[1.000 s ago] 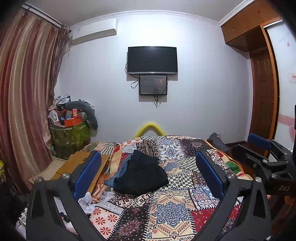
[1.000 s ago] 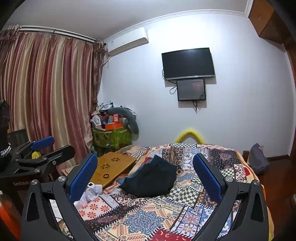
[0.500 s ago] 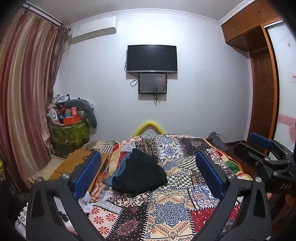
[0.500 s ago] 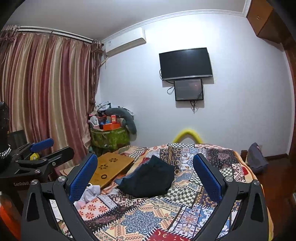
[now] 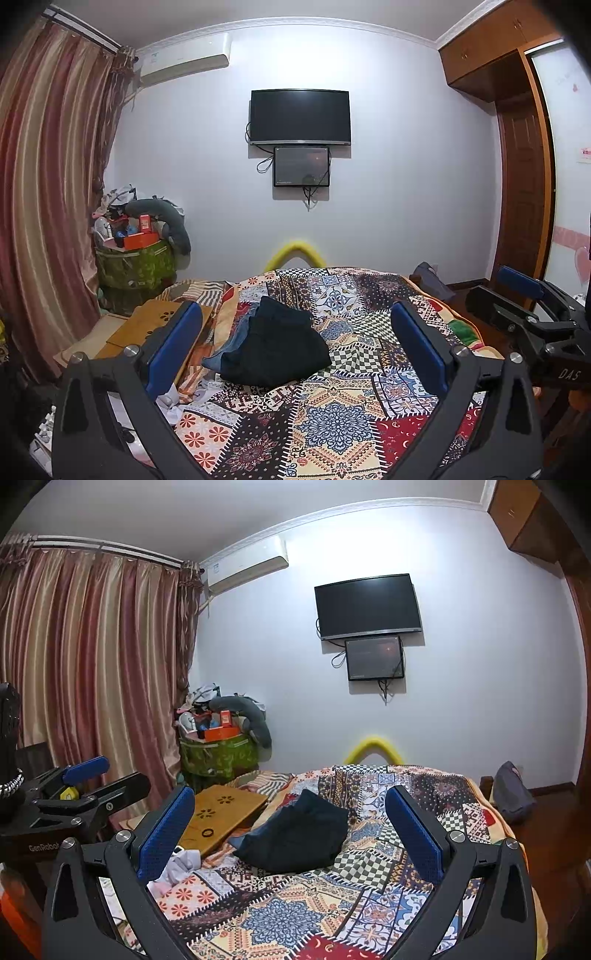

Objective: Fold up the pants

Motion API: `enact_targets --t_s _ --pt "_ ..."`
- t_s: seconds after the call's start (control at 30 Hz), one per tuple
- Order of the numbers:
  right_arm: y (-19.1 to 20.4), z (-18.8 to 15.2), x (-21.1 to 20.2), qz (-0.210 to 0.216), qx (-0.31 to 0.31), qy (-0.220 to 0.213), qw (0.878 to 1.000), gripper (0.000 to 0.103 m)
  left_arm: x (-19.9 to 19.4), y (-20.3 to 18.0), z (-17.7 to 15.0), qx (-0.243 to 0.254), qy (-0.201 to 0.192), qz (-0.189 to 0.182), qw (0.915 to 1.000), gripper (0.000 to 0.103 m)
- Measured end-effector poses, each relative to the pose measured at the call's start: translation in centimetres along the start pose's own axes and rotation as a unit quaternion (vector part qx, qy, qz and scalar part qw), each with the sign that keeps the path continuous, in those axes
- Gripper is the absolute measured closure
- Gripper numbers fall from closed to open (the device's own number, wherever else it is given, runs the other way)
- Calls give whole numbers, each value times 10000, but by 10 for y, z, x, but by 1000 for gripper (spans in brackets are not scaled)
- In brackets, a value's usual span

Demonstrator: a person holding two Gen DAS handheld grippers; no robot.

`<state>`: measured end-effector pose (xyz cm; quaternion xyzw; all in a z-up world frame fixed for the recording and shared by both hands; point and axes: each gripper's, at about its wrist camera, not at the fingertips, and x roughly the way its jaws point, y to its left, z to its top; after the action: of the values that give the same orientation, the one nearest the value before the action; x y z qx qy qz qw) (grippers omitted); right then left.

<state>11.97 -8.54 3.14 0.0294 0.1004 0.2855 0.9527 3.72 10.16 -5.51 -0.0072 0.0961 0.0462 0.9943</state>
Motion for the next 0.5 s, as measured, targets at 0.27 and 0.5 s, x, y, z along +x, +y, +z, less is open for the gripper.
enact_targets --t_s 0.27,0.5 --pt "1 0 -2 -28 6 -5 10000 1 1 4 1 -71 0 -60 10000 0" --pt "0 0 -2 -34 10 -15 10000 1 1 6 1 -125 46 -155 9998 0"
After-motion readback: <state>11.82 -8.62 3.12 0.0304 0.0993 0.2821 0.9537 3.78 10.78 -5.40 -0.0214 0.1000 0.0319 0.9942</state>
